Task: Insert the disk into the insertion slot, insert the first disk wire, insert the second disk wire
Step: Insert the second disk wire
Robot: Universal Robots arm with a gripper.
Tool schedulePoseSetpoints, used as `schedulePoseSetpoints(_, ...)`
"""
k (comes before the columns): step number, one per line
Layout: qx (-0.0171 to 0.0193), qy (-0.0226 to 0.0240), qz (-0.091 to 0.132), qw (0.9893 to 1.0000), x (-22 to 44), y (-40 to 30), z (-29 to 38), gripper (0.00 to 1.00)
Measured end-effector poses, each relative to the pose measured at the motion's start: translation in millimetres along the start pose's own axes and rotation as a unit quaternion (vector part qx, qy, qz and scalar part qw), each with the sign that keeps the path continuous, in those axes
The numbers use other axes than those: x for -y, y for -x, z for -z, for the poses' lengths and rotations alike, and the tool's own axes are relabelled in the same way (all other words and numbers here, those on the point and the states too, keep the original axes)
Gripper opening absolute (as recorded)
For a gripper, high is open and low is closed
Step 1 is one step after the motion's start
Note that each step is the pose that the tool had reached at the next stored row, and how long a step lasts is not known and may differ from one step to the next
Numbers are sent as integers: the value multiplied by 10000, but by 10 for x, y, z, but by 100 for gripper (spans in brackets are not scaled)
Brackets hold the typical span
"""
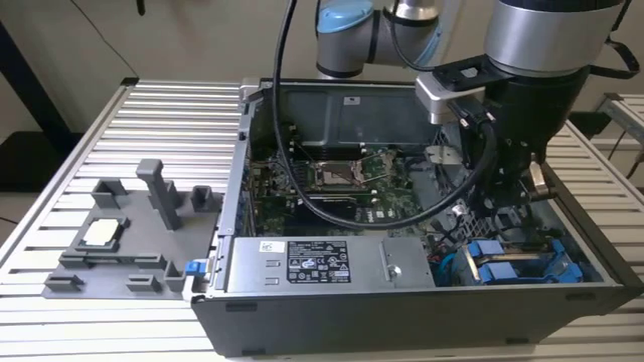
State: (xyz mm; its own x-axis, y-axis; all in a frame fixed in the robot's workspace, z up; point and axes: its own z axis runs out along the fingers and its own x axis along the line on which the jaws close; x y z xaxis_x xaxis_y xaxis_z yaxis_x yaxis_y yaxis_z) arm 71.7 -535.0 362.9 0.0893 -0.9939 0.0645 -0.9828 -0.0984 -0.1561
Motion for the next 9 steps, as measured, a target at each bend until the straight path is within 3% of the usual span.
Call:
schedulePoseSetpoints(4, 5, 53, 3, 10000, 55, -98, -17, 16)
schedulePoseSetpoints(9, 21, 212, 11, 9998, 181, -119, -38, 16)
